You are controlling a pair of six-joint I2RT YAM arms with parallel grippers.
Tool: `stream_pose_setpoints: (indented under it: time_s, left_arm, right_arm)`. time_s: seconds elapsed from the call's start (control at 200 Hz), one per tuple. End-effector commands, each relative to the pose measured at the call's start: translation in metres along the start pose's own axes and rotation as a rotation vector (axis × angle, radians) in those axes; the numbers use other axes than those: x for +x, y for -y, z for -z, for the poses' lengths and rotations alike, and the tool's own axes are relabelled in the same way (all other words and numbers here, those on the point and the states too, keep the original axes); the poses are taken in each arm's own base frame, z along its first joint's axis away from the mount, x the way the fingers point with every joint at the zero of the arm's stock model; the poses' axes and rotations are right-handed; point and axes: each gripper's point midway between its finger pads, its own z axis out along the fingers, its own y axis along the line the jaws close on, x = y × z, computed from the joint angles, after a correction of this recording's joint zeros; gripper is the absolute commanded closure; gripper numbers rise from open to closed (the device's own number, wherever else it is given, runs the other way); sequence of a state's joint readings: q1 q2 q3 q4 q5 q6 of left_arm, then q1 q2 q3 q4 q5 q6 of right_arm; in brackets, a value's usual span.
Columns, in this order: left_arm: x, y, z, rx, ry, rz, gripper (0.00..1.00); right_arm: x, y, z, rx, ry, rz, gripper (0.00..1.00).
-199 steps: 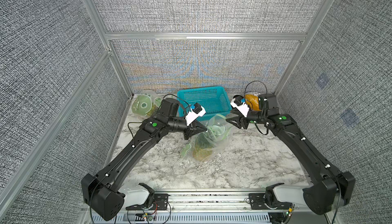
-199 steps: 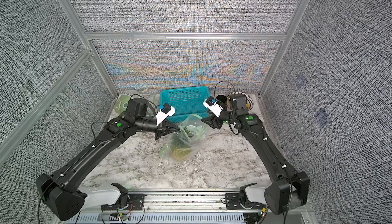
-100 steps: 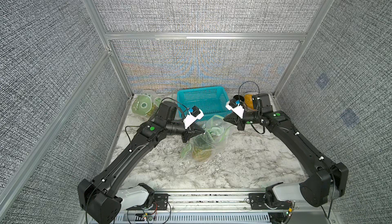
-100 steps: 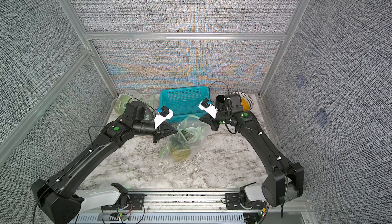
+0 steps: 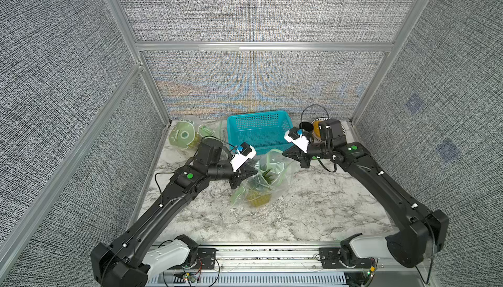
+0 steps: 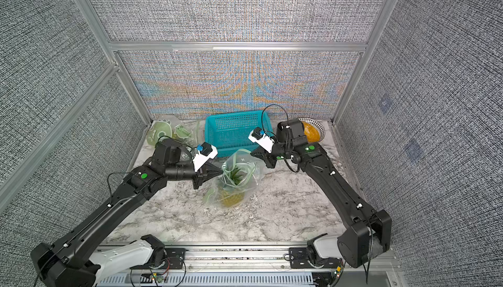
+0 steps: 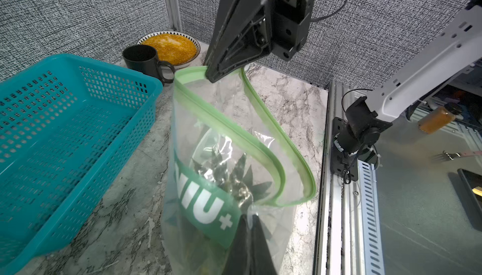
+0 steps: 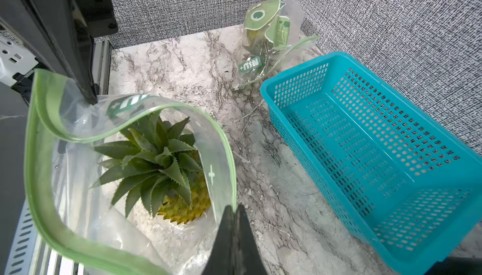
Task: Open the zip-top bag and take out the pineapple
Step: Pick up the pineapple from the zipper food storage bag.
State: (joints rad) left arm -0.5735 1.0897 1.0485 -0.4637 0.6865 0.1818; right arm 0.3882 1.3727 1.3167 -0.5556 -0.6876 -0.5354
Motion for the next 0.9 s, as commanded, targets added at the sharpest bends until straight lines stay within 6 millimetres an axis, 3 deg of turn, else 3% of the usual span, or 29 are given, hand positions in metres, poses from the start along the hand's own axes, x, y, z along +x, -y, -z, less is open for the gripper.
stream_pose_setpoints:
  time_s: [0.0, 0.26, 0.415, 0.671, 0.896]
  left_arm:
    - [-0.005, -0.006, 0.004, -0.052, 0.036, -0.015, 1.0]
    - [-0.003, -0.013, 0.009, -0.118, 0.062, -0.007, 1.0]
    - [-0.002, -0.017, 0.009, -0.143, 0.071, 0.006, 1.0]
    - [-0.004, -0.016, 0.013, -0.156, 0.096, 0.012, 1.0]
    - [-0.005, -0.014, 0.015, -0.154, 0.105, 0.015, 1.0]
  right_arm:
    - [-0.007, 0.001, 0.003, 0.026, 0.005, 0.0, 0.96]
    - [-0.041, -0.006, 0.028, 0.095, 0.095, 0.051, 0.72]
    - [-0.052, -0.027, 0.035, 0.053, 0.125, 0.062, 0.67]
    - [-0.044, -0.07, 0.011, -0.113, 0.094, 0.032, 0.67]
    - [-0.034, -0.08, -0.013, -0.157, 0.078, -0.006, 0.67]
